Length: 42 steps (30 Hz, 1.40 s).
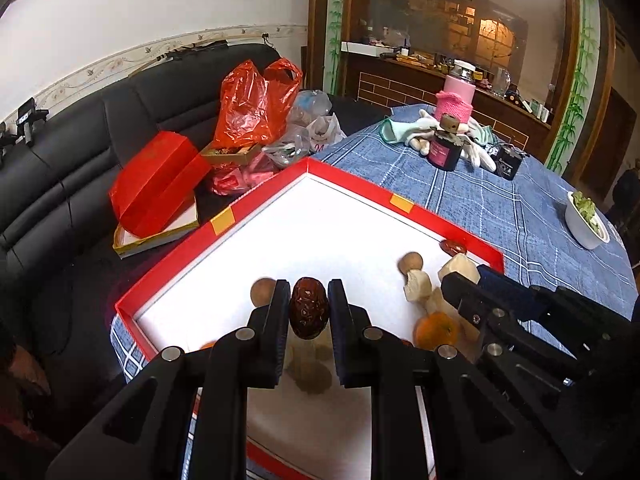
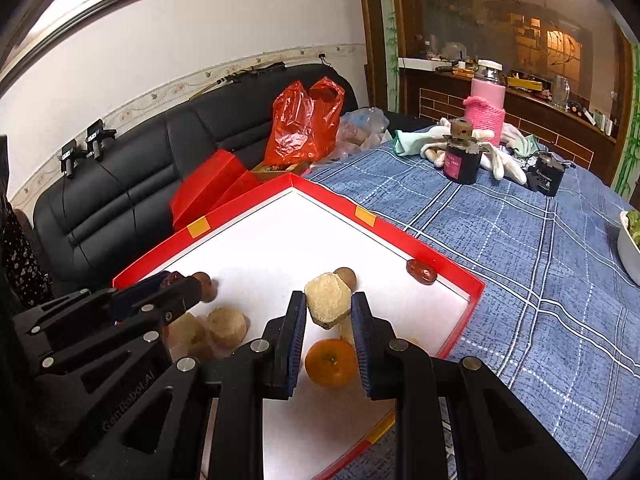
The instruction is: Organize fruits
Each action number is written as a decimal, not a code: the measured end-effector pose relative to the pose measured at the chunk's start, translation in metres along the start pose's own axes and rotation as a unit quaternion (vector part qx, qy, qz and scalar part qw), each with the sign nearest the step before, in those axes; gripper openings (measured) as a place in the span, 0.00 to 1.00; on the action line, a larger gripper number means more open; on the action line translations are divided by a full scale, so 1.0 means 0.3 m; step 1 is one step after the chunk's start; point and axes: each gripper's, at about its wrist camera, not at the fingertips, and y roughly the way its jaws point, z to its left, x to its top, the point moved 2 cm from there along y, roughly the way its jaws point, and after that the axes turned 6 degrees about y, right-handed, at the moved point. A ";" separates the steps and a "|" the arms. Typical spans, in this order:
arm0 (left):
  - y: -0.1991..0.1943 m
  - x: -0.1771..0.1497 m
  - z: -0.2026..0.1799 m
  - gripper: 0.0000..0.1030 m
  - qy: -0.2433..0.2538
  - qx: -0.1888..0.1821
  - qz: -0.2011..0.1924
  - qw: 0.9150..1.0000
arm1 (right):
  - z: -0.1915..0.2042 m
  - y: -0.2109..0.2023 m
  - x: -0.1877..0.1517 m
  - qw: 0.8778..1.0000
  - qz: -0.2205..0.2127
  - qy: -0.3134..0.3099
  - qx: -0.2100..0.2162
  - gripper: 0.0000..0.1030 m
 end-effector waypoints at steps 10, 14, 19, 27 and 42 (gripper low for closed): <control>0.090 0.026 0.042 0.16 -0.012 0.016 0.018 1.000 | -0.006 0.062 0.048 1.000 0.002 0.014 -0.005 0.22; 0.126 0.033 0.043 0.17 -0.012 0.017 0.029 0.999 | -0.012 0.098 0.044 1.000 0.013 0.015 -0.008 0.22; 0.171 0.041 0.042 0.17 -0.014 0.025 0.044 0.999 | -0.028 0.142 0.039 0.999 0.029 0.024 -0.014 0.22; 0.167 0.037 0.030 0.25 -0.004 0.030 0.057 0.998 | -0.053 0.123 0.037 0.999 0.030 0.032 -0.024 0.66; -0.051 0.006 -0.055 1.00 0.008 -0.021 -0.005 1.000 | -0.113 -0.271 -0.056 0.997 -0.043 -0.016 -0.054 0.99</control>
